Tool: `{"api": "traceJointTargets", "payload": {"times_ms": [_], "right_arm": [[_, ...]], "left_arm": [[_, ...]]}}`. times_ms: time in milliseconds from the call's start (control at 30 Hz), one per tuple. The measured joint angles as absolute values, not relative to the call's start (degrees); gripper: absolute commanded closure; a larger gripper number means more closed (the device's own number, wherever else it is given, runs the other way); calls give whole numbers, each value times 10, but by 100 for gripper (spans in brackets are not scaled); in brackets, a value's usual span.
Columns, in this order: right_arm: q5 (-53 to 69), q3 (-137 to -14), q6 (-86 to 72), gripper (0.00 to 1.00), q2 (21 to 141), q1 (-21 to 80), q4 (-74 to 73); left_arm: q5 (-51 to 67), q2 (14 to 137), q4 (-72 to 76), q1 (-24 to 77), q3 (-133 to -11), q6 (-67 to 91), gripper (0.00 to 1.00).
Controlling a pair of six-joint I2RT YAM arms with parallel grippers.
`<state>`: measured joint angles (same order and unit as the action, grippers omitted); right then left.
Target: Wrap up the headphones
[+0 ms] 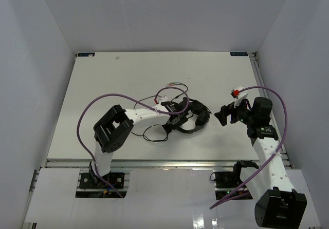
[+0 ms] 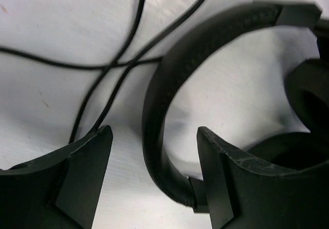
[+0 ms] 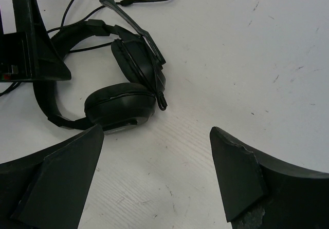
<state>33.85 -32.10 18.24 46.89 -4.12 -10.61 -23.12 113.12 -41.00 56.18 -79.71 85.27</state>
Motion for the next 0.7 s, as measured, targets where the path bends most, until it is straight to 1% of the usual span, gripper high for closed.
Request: {"api": "traceJointTargets", "payload": {"times_ms": [67, 133, 200, 300, 500, 567, 633, 667, 700], "right_arm": [[338, -321, 183, 10, 469, -41, -106], [338, -321, 183, 10, 469, -41, -106], [338, -321, 182, 10, 469, -41, -106], [337, -321, 183, 10, 469, -41, -106], [336, -321, 182, 10, 469, -41, -106], [336, -321, 182, 10, 469, -41, -106], [336, -321, 182, 10, 469, -41, -106], [336, -321, 182, 10, 469, -41, -106], [336, -321, 182, 10, 469, -41, -106]], "left_arm": [[-230, 1131, -409, 547, -797, 838, 35], [-230, 1132, -409, 531, -797, 824, 45], [-230, 1133, -407, 518, -797, 808, 49], [-229, 1139, -406, 512, -800, 786, 51], [-218, 1139, -393, 514, -799, 746, 49], [-213, 1139, -385, 515, -798, 733, 52], [-207, 1139, -375, 517, -796, 720, 67], [-203, 1139, -371, 517, -796, 715, 80], [-198, 1139, -366, 518, -794, 708, 90]]}}
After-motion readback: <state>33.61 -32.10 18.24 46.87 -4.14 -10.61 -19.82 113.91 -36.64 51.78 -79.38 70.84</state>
